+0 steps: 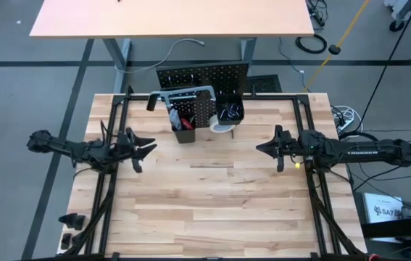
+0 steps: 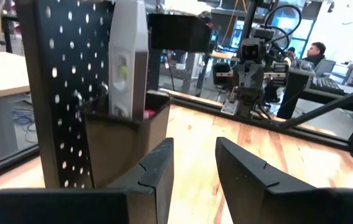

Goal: Hang tools onto peg board
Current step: Return to Home Position

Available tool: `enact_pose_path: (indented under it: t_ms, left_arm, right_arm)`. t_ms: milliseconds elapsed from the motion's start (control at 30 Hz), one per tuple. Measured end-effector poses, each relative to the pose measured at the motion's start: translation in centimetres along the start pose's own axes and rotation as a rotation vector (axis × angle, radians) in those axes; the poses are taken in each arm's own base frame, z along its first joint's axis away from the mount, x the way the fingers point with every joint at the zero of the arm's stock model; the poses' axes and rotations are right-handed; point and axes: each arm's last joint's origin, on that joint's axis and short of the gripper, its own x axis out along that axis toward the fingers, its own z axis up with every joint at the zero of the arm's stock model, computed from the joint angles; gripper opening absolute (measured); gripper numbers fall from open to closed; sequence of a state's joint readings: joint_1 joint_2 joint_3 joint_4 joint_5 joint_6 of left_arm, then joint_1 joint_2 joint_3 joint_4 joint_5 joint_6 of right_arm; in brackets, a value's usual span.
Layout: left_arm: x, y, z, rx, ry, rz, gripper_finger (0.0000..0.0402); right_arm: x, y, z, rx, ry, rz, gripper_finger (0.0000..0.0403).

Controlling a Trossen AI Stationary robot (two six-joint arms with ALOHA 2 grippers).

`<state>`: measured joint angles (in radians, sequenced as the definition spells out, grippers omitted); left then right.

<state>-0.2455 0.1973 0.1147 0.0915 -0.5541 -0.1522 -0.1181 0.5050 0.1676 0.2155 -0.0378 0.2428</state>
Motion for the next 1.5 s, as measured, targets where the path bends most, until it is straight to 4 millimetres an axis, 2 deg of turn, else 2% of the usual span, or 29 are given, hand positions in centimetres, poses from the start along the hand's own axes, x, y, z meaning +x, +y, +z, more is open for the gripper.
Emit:
enact_pose_path:
  t_ms: [167, 367, 500, 700, 900, 1500]
  left_arm:
    - [-0.1, 0.3, -2.0, -0.04, 0.003, 0.001, 0.0121]
    - [-0.1, 0.5, -3.0, -0.043, 0.025, 0.003, 0.0121]
    - [-0.1, 0.4, -3.1, -0.04, 0.042, -0.046, 0.0121]
    - [-0.2, -0.2, -3.7, -0.002, 0.131, -0.256, 0.0121]
    - [-0.1, -0.3, -4.1, 0.104, 0.16, -0.314, 0.0121]
    - [-0.1, -0.3, -4.1, 0.107, 0.162, -0.3, 0.0121]
  right_arm:
    - [-0.2, -0.4, -1.5, 0.013, -0.003, -0.01, 0.0]
    - [-0.6, -0.8, -3.3, 0.043, -0.056, 0.002, 0.0]
    - [-0.6, -0.8, -3.2, 0.037, -0.057, 0.005, 0.0]
    - [-0.6, -0.9, -3.8, -0.05, 0.003, -0.008, 0.0]
    - [-0.6, -1.2, -4.7, -0.075, 0.097, -0.03, 0.0]
    - [-0.6, -1.2, -4.7, -0.068, 0.103, -0.033, 0.0]
